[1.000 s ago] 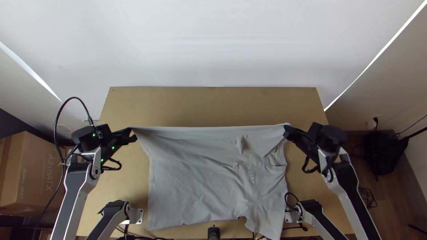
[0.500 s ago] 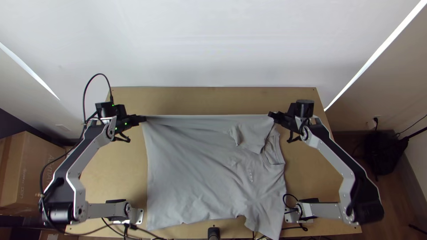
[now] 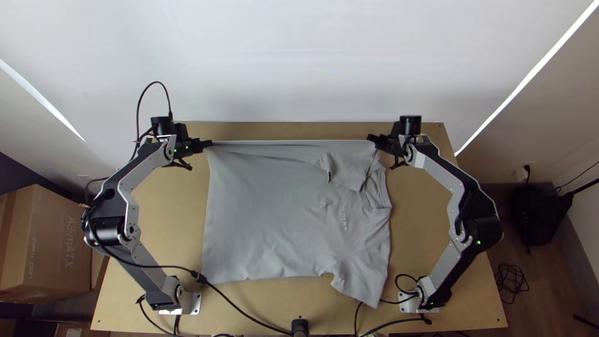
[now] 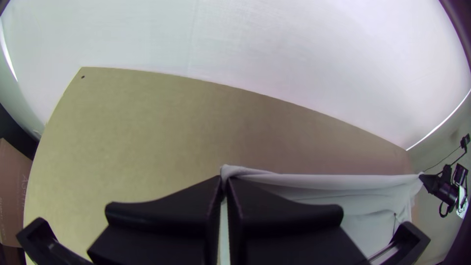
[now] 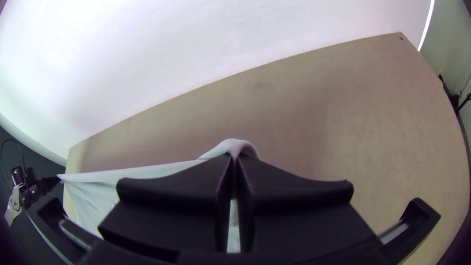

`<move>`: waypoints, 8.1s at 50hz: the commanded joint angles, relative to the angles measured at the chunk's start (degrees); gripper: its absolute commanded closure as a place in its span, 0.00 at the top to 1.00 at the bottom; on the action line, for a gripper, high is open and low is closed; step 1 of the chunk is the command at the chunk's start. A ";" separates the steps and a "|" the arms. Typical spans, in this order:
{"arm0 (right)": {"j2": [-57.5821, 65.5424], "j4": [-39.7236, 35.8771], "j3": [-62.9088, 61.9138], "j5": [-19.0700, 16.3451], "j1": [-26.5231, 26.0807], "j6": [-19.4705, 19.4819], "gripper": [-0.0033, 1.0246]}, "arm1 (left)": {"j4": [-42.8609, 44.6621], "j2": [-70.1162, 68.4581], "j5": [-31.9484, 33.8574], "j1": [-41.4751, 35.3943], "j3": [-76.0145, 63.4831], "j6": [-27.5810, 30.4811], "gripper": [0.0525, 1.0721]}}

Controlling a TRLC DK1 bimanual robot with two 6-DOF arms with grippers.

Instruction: Fold the t-shirt

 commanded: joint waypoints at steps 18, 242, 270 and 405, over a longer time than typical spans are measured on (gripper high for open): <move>15.75 -8.94 24.27 3.42 -2.09 -0.70 0.02 | -4.79 8.24 -1.34 -1.18 13.97 -2.40 0.02; -34.79 -41.55 -41.73 -9.59 3.80 -7.03 0.03 | -53.22 -47.22 4.81 -1.00 -26.54 23.62 0.75; -36.55 -41.73 -41.38 -9.68 4.86 -6.50 0.03 | -60.43 -41.51 -9.07 -19.46 -38.85 23.36 0.74; -3.59 -34.43 9.51 -4.75 0.29 -14.41 0.03 | -38.63 -7.67 -4.24 -7.77 9.67 17.11 0.02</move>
